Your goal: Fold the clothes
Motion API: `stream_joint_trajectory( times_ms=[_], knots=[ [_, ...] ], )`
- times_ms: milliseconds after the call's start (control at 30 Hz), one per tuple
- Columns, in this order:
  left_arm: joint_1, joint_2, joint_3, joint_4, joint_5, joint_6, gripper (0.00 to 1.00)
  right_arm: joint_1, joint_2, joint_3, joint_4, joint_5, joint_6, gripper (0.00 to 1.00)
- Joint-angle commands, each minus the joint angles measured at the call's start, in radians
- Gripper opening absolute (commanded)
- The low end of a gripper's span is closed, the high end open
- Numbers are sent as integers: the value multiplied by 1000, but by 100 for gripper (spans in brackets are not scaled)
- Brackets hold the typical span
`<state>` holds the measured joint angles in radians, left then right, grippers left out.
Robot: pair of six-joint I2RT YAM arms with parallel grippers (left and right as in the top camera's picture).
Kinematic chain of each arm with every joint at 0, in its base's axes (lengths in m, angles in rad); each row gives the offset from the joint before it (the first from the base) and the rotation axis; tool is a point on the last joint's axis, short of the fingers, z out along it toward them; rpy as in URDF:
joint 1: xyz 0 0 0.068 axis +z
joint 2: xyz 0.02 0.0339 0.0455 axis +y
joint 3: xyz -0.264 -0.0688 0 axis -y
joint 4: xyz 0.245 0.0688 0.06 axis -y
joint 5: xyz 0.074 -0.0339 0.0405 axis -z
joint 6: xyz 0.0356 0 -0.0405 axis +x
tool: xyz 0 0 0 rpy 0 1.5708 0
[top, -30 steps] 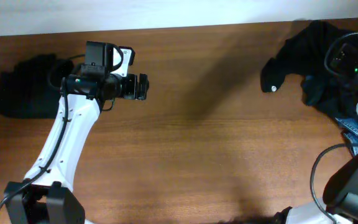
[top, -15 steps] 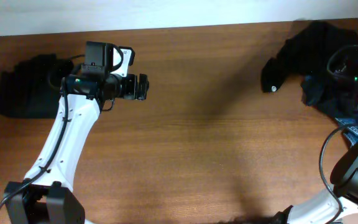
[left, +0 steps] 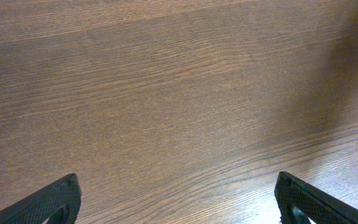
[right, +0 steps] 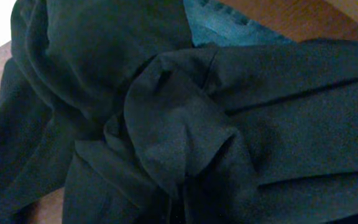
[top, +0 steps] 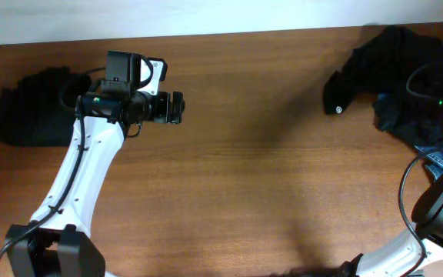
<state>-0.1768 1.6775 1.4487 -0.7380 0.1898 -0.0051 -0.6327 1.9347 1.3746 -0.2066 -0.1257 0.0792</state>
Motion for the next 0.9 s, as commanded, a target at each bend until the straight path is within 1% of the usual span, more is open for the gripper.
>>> stream_joint_trajectory(
  times_ms=[0, 133, 200, 300, 433, 500, 600, 767, 867],
  knots=[
    [-5, 12, 15, 0, -4, -10, 99, -2, -27, 21, -7, -37, 48, 4],
    [-5, 12, 15, 1, -5, -10, 99, -2, -121, 66, -44, -149, 52, 4],
    [-5, 12, 15, 4, -5, -10, 99, -2, -166, 90, -52, -260, 22, 4],
    [-5, 12, 15, 11, -5, -10, 99, 1, -234, 104, -51, -400, 21, 4],
    [-4, 12, 15, 12, -14, -10, 99, 36, -300, 104, -63, -475, -32, 4],
    [-4, 12, 15, 13, -31, -10, 99, 72, -335, 106, -84, -489, -83, 4],
    [-3, 12, 16, 23, -69, -10, 99, 165, -385, 124, -131, -492, -151, 4],
    [12, 10, 30, 26, -166, -10, 99, 336, -414, 147, -150, -491, -150, 4],
    [50, 1, 44, 26, -171, -10, 99, 431, -415, 150, -148, -489, -150, 4]
  ],
)
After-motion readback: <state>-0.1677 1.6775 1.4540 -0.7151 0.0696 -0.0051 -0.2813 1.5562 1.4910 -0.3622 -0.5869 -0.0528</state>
